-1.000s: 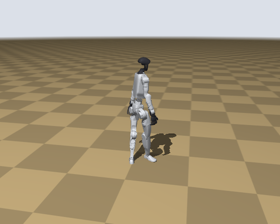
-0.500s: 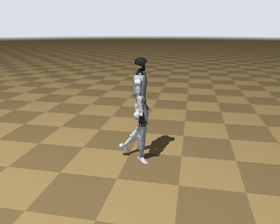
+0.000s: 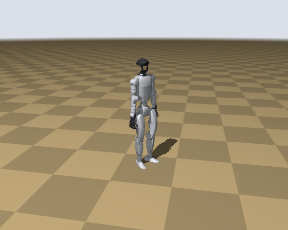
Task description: In place motions
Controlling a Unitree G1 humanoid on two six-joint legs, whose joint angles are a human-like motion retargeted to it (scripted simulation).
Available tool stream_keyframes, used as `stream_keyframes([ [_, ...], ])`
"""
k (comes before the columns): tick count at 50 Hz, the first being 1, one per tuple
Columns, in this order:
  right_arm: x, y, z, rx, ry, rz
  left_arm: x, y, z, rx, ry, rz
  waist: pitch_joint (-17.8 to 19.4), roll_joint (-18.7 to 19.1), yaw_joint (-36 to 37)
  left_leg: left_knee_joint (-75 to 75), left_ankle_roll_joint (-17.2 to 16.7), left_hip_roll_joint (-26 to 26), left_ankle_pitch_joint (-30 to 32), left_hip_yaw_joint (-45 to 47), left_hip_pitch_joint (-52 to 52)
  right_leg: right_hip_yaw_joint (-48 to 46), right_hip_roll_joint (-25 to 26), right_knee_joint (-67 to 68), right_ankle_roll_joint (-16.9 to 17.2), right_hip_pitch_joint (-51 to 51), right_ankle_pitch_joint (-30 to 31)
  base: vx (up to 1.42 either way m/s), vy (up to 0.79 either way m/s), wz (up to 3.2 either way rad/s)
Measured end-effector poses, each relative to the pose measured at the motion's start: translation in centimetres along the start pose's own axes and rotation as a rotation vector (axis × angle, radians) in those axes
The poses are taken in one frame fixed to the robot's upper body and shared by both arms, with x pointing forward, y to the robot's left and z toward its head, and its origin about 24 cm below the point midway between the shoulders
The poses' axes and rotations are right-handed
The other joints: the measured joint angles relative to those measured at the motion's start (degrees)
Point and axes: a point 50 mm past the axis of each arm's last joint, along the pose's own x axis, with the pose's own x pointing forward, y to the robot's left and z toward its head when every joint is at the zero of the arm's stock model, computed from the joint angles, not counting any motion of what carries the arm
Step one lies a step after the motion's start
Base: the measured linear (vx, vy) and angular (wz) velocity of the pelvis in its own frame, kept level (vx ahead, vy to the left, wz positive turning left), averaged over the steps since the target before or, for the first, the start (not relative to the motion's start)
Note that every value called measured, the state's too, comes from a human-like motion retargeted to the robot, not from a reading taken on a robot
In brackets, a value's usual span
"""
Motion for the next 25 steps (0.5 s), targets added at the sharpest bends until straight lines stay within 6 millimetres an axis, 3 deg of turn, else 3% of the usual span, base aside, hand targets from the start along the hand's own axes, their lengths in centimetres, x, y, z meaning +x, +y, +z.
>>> stream_keyframes([
  [5, 0.0, 0.6, -3.5, -0.007, 0.134, 0.024, 0.0, 0.3, 1.2, -0.031, -0.023, 0.026, -3.0, -0.5, 0.5, -0.3, 1.2, -0.8, -2.0, 3.4, 0.3, 3.2, 0.0, 0.0, 0.9, -1.2, 0.3, 0.23, 0.01, -0.59],
  [12, 0.0, 0.5, -3.6, 0.007, 0.142, -0.005, 0.0, -0.4, 2.2, -0.071, -0.059, -0.03, -2.7, -0.4, -1.4, -1.0, 1.9, -1.7, -3.7, 5.6, 2.2, 5.6, -0.4, 0.9, 1.8, -1.4, 0.4, 0.1, 0.04, -0.32],
  [17, 0.1, 1.1, -2.4, 0.016, 0.108, 0.03, 0.1, -0.9, 1.8, 0.015, -0.03, -0.046, -3.0, -0.3, -1.4, -0.9, 2.3, -2.4, -4.9, 6.7, 2.8, 6.8, -0.8, 1.0, 2.4, -1.5, 0.7, 0.08, 0.06, -0.22],
  [25, 0.1, 1.6, 1.1, -0.064, -0.014, 0.069, 0.0, -1.1, 0.0, 0.102, 0.048, -0.082, -3.1, 0.1, -1.3, -1.2, 2.6, -3.1, -6.2, 7.8, 3.4, 8.2, -1.3, 1.6, 3.3, -2.2, 0.9, 0.04, 0.04, -0.12],
])
